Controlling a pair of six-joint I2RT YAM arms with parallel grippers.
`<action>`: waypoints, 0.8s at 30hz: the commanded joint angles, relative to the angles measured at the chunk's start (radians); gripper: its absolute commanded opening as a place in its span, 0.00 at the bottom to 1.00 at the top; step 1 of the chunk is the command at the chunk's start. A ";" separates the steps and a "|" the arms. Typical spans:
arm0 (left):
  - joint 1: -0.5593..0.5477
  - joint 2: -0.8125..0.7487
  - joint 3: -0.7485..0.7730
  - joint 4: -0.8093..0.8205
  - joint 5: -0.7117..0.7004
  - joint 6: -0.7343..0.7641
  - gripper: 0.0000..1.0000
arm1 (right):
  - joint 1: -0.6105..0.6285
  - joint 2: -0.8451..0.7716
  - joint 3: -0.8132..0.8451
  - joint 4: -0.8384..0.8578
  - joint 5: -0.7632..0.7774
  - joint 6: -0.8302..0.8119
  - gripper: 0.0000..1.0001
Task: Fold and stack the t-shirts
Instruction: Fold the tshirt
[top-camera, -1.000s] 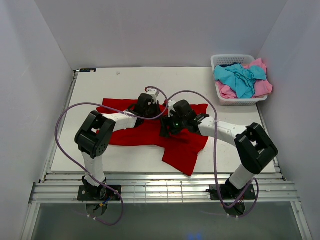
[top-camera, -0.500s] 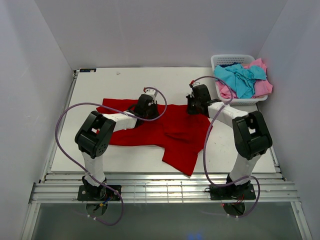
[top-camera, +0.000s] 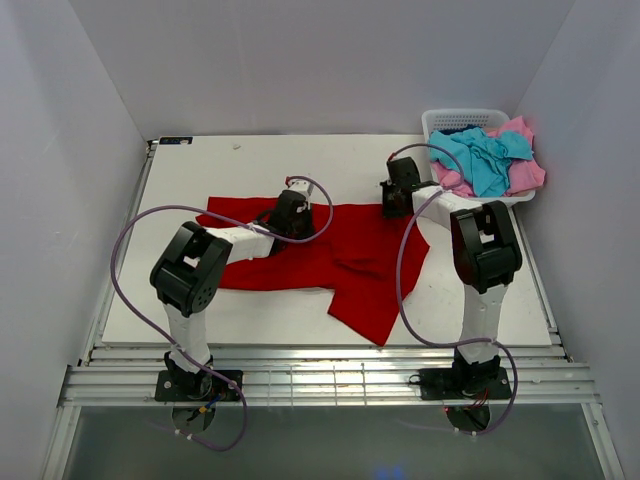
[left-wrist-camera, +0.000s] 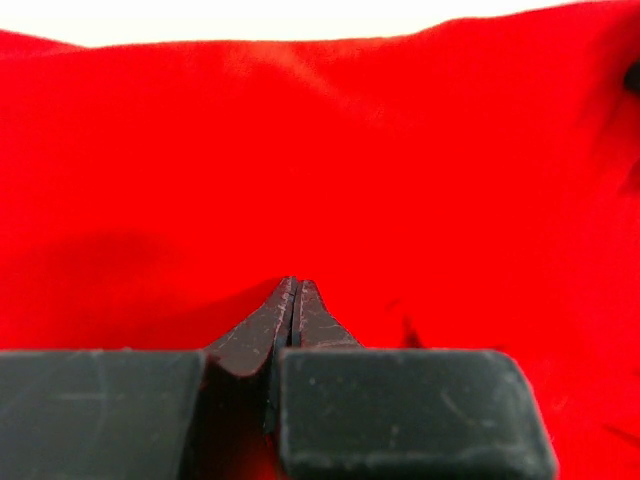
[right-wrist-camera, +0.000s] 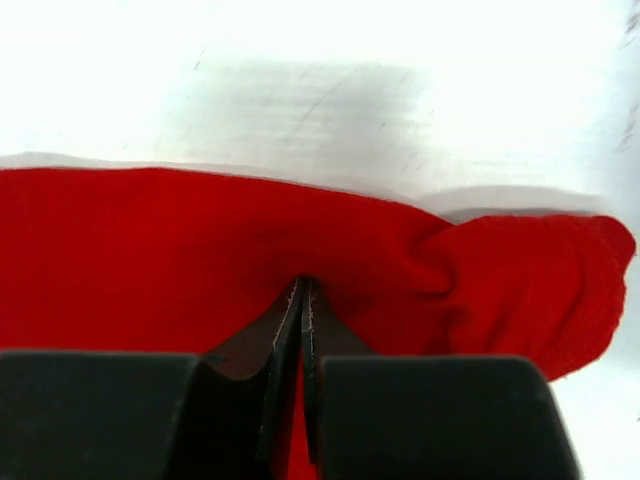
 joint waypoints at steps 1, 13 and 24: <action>-0.003 0.009 0.003 -0.003 0.007 -0.011 0.06 | -0.042 0.066 0.076 -0.091 0.056 0.008 0.08; -0.003 0.128 0.144 -0.024 0.043 -0.018 0.06 | -0.157 0.230 0.271 -0.191 0.005 -0.013 0.08; 0.004 -0.051 -0.043 -0.035 -0.134 -0.016 0.03 | -0.209 0.233 0.305 -0.206 -0.004 -0.039 0.08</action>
